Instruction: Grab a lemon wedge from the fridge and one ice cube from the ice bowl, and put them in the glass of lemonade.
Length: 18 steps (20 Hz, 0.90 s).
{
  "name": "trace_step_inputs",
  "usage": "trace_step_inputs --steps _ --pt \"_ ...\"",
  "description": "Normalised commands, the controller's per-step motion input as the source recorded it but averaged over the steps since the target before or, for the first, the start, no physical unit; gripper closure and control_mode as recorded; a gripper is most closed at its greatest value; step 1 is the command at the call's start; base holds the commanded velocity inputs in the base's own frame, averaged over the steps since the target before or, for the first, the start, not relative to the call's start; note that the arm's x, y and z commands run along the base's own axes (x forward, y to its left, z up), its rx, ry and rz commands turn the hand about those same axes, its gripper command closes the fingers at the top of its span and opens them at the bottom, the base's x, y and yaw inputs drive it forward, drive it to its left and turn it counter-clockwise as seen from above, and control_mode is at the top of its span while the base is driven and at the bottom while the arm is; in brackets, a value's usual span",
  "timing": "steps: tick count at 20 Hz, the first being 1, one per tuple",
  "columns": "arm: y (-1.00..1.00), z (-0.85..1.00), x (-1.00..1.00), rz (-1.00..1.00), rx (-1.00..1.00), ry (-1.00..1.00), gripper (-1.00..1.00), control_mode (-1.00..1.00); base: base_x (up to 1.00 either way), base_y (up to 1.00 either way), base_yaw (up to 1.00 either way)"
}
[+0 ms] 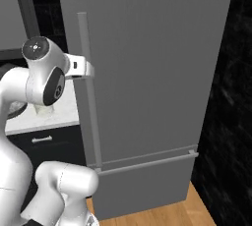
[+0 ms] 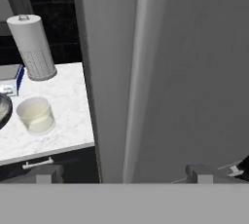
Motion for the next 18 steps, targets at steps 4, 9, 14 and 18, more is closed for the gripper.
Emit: trace_step_inputs --steps 4,9,14,18 --pt "0.00 0.00 0.18 0.00 0.00 -0.12 -1.00 -1.00 0.00 0.00 0.00" --pt "-0.01 -0.01 0.60 0.03 0.00 0.04 -1.00 -1.00 0.00 0.00 0.00" --pt "-0.23 -0.08 0.51 0.09 0.00 0.08 -1.00 -1.00 0.00 0.00 0.00" --pt "-0.08 -0.17 0.54 0.08 0.00 0.02 -1.00 -1.00 0.00 0.00 0.00"
